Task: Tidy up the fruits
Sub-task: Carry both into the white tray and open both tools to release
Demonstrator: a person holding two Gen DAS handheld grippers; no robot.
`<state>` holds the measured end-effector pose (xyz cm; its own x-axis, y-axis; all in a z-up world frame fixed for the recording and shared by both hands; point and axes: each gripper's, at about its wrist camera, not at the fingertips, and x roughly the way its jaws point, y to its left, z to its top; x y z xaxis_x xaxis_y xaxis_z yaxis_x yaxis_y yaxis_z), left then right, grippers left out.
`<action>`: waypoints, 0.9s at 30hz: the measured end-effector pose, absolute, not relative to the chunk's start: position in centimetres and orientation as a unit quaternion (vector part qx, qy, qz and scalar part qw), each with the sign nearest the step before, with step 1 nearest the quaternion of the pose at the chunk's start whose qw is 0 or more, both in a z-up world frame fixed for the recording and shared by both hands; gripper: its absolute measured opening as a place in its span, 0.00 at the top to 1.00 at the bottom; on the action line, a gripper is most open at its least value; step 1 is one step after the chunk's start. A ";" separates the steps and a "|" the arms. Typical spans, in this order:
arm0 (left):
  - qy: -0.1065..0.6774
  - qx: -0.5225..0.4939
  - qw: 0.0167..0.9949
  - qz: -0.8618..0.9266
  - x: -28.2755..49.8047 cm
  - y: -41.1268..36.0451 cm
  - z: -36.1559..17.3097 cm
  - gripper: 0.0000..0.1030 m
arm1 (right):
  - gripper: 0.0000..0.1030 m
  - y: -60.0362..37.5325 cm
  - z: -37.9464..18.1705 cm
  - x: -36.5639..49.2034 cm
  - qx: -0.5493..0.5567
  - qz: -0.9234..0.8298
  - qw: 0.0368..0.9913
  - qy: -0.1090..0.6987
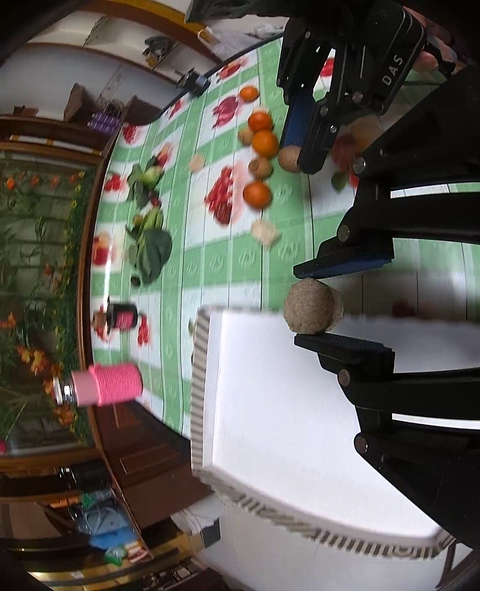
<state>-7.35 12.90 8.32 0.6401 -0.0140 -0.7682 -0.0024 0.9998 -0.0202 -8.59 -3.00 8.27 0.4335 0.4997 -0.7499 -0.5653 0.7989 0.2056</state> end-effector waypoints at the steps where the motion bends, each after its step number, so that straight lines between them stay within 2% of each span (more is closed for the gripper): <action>1: 0.426 -0.011 0.905 0.001 -7.2 13.5 8.4 0.74 | 0.76 -2.3 8.4 -8.5 -0.042 0.320 0.844 0.428; 14: 0.453 -0.052 0.889 0.046 -3.6 21.5 7.4 0.74 | 0.77 5.8 8.6 -6.5 -0.083 0.365 0.823 0.427; 27: 0.491 -0.089 0.863 0.080 -1.3 25.1 3.8 0.73 | 0.76 14.2 4.6 -2.9 -0.153 0.394 0.782 0.458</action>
